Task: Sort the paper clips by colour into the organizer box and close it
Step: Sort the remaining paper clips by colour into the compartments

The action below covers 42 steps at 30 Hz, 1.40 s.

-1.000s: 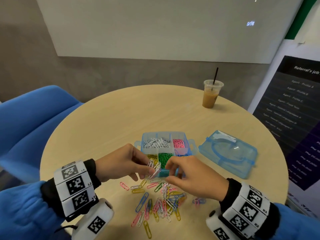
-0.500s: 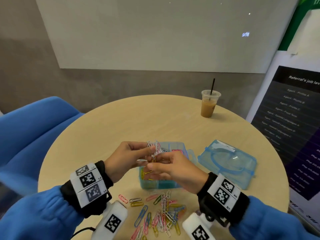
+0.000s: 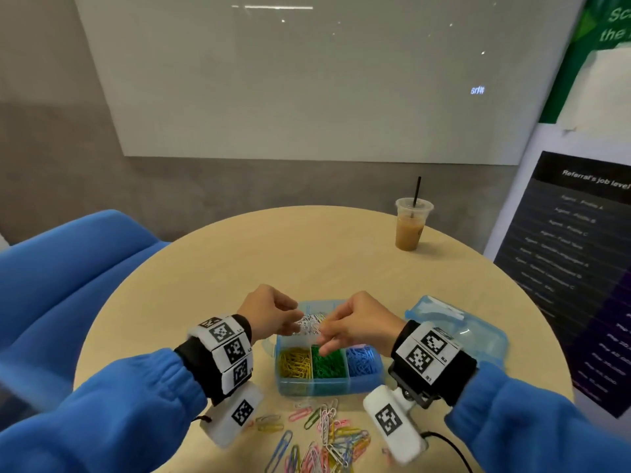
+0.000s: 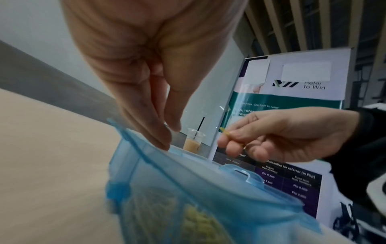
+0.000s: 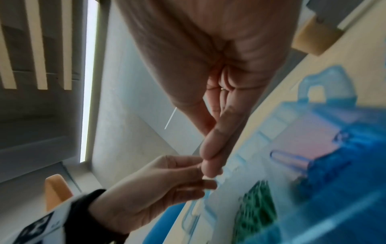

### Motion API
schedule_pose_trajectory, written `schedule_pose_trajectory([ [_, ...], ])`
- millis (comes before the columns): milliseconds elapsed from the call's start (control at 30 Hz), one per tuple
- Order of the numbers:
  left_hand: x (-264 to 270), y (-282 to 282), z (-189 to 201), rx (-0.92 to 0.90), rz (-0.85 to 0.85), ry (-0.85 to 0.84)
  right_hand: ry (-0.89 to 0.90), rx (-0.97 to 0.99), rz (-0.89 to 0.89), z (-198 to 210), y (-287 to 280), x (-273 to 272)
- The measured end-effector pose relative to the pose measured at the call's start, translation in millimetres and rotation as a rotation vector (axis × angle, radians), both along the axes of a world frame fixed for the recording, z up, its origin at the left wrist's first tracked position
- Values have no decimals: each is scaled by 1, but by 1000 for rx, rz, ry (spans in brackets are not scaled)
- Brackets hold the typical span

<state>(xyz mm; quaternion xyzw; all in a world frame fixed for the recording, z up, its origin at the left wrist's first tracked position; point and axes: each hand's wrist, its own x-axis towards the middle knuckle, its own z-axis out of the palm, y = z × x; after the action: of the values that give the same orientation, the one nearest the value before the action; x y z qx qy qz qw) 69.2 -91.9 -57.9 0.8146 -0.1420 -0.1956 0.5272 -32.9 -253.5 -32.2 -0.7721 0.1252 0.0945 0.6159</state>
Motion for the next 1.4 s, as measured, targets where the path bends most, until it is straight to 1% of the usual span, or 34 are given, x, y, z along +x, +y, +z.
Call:
schedule_pose_trajectory([
  [100,2,2,-2,83,-40,-123,-34,-62,-39,2,-10,-5],
  [167,5,2,2,180,-112,-274,-71,-82,-80,7,-18,-8],
  [267,6,-5,15,381,-303,-527,-107,-89,-127,13,-25,-12],
  [367,4,-24,27,632,-480,-690,-115,-126,-111,14,-26,-18],
  [433,3,-38,32,789,-649,-747,-115,-137,-95,13,-25,-22],
  [500,4,-50,32,883,-795,-768,-119,-141,-86,12,-25,-26],
  [567,8,-57,29,951,-876,-825,-123,-144,-77,10,-27,-29],
  [633,15,-59,23,992,-900,-872,-123,-146,-68,9,-29,-32],
  [700,23,-57,20,956,-870,-846,-124,-144,-57,9,-32,-35],
  [833,36,-47,22,718,-766,-636,-133,-139,-50,9,-36,-38],
  [900,42,-41,20,609,-745,-585,-134,-139,-41,8,-37,-36],
  [967,45,-37,17,539,-733,-547,-134,-125,-26,7,-35,-34],
  [1033,48,-34,15,500,-721,-521,-145,-101,-5,7,-30,-33],
  [1133,48,-33,16,484,-717,-516,-178,-42,14,6,-15,-31],
  [1200,47,-33,18,484,-697,-503,-179,-16,59,2,-2,-27],
  [1233,46,-33,19,491,-685,-505,-175,-49,99,-1,4,-25],
  [1300,45,-33,22,490,-668,-517,-180,-205,171,-5,10,-21],
  [1333,44,-32,24,483,-664,-531,-207,-295,171,-6,10,-21],
  [1400,42,-30,27,454,-657,-567,-270,-418,108,-4,4,-19],
])
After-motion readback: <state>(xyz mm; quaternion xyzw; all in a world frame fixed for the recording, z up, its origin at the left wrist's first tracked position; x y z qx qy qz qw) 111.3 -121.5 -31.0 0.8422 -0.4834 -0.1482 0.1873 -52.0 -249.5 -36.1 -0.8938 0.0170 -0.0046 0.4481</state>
